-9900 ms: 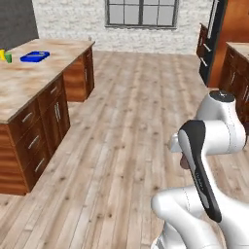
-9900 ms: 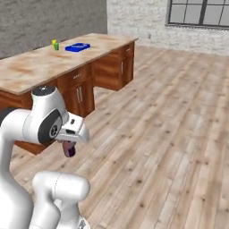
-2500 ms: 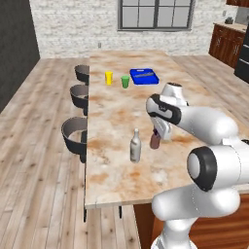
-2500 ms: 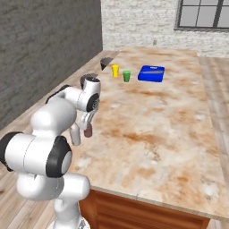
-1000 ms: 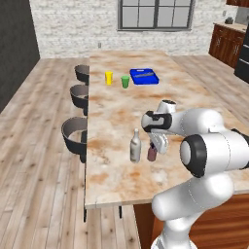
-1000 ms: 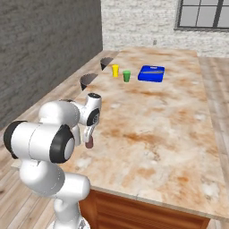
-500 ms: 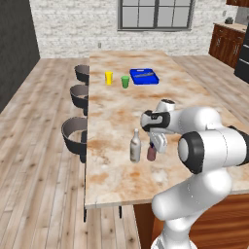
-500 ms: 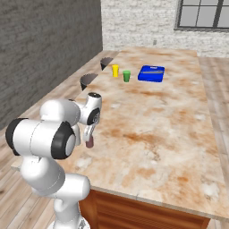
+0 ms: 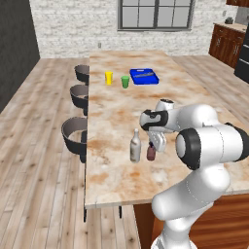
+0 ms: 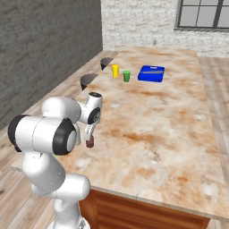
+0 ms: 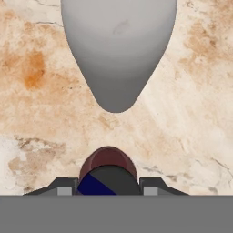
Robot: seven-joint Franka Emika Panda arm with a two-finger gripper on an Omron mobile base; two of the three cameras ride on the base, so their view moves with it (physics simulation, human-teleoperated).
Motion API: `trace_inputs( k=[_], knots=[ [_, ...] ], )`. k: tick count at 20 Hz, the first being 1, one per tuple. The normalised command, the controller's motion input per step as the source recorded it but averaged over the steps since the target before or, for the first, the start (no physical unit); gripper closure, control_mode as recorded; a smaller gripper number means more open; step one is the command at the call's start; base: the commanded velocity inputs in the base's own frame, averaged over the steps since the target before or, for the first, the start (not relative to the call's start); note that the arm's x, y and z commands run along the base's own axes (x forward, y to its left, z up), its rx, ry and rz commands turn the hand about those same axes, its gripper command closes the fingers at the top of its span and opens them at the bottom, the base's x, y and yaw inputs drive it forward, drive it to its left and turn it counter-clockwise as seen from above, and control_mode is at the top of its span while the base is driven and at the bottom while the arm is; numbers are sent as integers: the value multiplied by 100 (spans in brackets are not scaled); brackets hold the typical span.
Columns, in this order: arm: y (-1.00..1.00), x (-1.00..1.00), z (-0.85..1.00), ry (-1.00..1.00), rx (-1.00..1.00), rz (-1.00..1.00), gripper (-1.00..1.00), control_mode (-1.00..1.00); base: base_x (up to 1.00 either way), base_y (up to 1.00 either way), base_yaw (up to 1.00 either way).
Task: Place the drinks on the dining counter in a tight cluster.
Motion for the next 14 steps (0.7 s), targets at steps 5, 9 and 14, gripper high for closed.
trace_inputs(
  k=[5,9,14],
  knots=[
    [0,0,-1,0,0,0,100,-100,0,0,0],
    [0,0,0,0,0,0,-100,-100,0,0,0],
    [0,0,0,0,0,0,-100,-100,0,0,0]
  ],
)
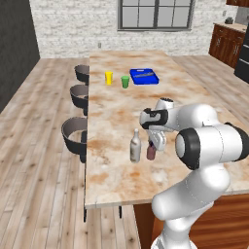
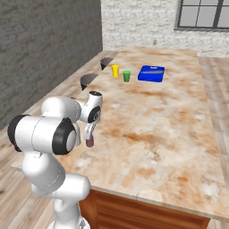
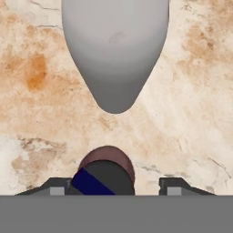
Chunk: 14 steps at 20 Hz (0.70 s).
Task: Place the drinks on the dining counter in a tight cluster.
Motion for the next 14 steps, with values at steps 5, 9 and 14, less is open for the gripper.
trace_inputs(
  k=[5,9,14],
  knots=[
    [0,0,0,0,0,0,-100,-100,0,0,0],
    [-1,-4,9,0,0,-2,-100,-100,0,0,0],
    [-1,-50,34,-1,0,-18,-100,-100,0,0,0]
  ],
)
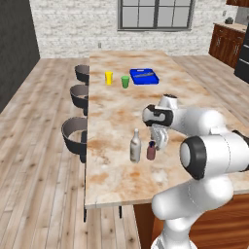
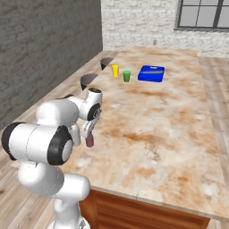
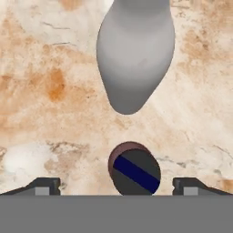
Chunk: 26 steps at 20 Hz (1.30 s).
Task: Place the drinks on the dining counter in a tight cluster.
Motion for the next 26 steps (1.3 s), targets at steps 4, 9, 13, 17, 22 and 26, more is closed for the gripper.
trace_inputs(
  k=[4,9,13,17,22,26],
  knots=[
    [0,-49,41,-1,0,-32,-100,-100,0,0,0],
    [0,-29,49,-2,-3,-36,-100,-100,0,0,0],
    [-8,-18,62,-2,-1,-31,-100,-100,0,0,0],
    [-13,-30,54,-1,0,-29,-100,-100,0,0,0],
    [-23,-87,21,0,0,-31,-100,-100,0,0,0],
    [-16,-45,24,6,0,-53,-100,-100,0,0,0]
  ],
)
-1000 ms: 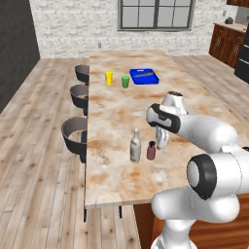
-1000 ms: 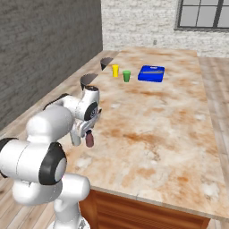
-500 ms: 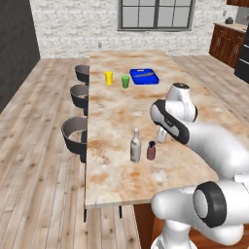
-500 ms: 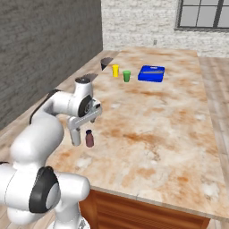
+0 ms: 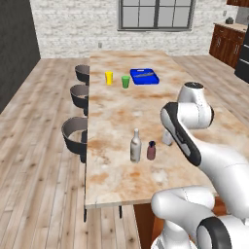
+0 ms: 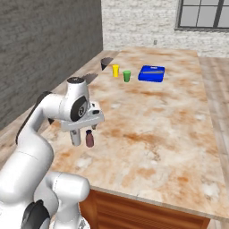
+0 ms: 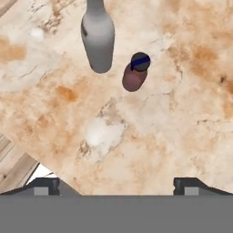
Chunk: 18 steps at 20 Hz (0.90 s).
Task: Place the drinks on the dining counter in a tight cluster.
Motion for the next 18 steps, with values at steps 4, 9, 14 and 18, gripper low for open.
trace_inputs(
  k=[4,9,14,18],
  knots=[
    [-6,-19,26,2,0,-62,-100,-100,0,0,0],
    [0,-40,24,1,2,-51,-100,-100,0,0,0],
    [0,-87,62,-19,8,-1,-100,-100,0,0,0],
    [-2,-74,45,-31,8,3,-100,-100,0,0,0]
  ],
)
